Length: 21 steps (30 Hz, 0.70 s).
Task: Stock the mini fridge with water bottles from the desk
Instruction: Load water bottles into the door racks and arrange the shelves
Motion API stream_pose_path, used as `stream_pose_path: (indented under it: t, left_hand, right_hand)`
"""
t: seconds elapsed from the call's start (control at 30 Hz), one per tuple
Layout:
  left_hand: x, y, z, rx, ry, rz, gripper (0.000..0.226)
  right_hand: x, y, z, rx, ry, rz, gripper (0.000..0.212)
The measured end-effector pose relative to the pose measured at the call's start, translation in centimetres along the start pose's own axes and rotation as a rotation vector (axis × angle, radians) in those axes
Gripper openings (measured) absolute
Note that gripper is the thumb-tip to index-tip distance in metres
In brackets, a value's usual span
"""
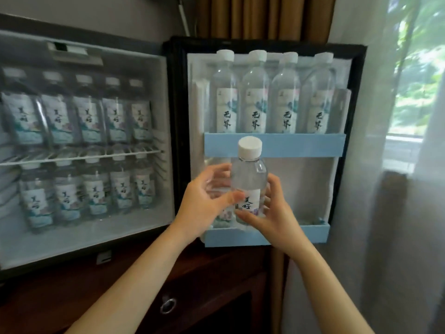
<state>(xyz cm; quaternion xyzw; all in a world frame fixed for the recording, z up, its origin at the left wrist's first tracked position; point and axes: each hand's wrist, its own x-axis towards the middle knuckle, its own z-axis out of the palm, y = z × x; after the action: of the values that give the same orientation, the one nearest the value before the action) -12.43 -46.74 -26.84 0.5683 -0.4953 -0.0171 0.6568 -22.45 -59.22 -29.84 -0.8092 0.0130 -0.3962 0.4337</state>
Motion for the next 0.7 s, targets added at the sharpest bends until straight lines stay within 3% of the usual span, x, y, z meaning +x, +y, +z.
stream_pose_path:
  t: [0.27, 0.53, 0.7]
  left_hand:
    - [2.8, 0.2, 1.4, 0.144, 0.001, 0.072, 0.034]
    - [3.5, -1.2, 1.8, 0.237, -0.009, 0.079, 0.031]
    - [3.2, -2.0, 1.7, 0.301, -0.006, 0.059, 0.032]
  right_hand:
    - [1.5, 3.4, -1.8, -0.039, 0.057, 0.054, 0.066]
    - [2.1, 5.7, -1.1, -0.112, -0.125, 0.175, 0.077]
    - [2.6, 5.8, -1.3, -0.115, -0.197, 0.241, 0.070]
